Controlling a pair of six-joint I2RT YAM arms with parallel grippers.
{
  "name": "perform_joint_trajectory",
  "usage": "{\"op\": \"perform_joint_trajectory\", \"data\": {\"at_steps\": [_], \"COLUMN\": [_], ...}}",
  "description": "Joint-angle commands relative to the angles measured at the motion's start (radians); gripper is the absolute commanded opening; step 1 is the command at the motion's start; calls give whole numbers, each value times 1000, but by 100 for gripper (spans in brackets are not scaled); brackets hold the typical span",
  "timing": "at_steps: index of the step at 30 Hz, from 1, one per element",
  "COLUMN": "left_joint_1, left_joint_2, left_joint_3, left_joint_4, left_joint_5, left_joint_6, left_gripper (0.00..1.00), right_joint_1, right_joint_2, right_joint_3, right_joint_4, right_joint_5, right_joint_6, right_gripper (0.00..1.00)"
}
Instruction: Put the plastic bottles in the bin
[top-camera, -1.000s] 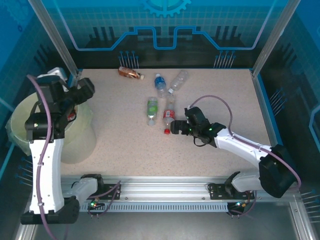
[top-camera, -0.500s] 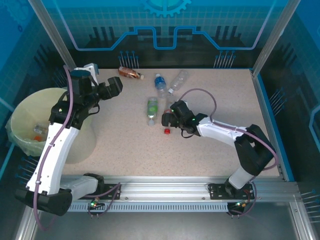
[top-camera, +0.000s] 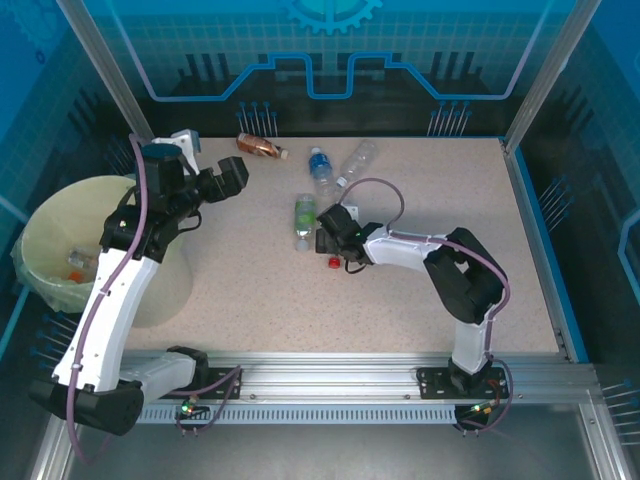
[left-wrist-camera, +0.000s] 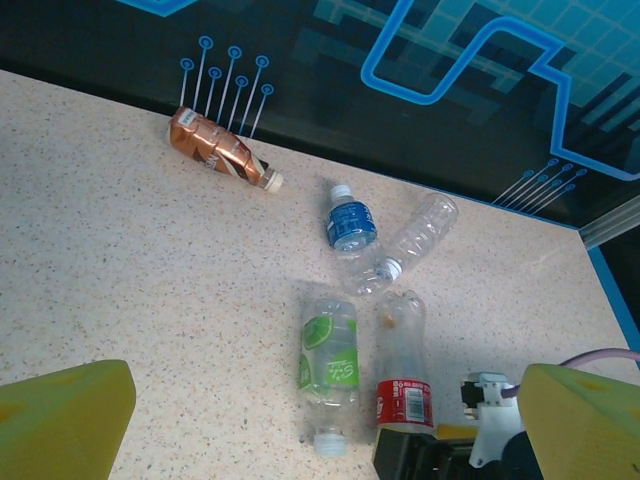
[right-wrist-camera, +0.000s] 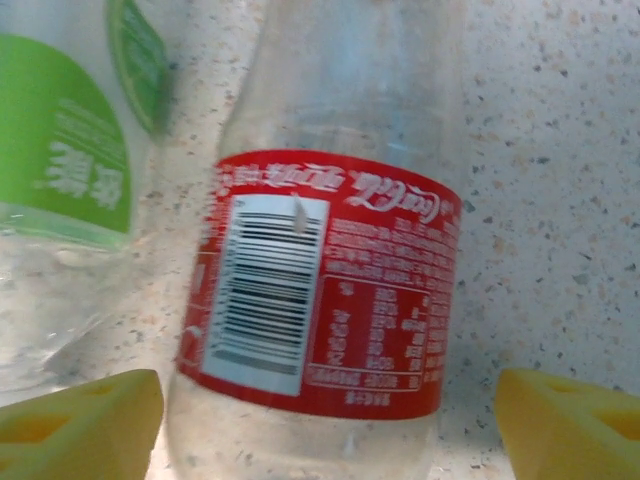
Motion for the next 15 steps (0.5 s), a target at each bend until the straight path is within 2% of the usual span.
{"op": "perform_joint_trajectory", "data": {"at_steps": [1, 9, 15], "left_joint_1": [-4, -4, -9], "left_joint_2": [-11, 16, 28], "left_joint_3": [-21, -42, -65], "left_joint_4": [18, 48, 83], "left_joint_5": [44, 140, 187], "left_joint_6": [-13, -49, -81], "left_gripper": [99, 99, 99], "right_joint_1": [18, 18, 18], "right_joint_2": [31, 5, -61], "right_joint_3": [24, -24, -85], "right_joint_4": [-7, 18, 62], "right_joint_5": [54, 22, -7], "right_joint_6": [21, -35, -87], "right_gripper": [82, 62, 53]}}
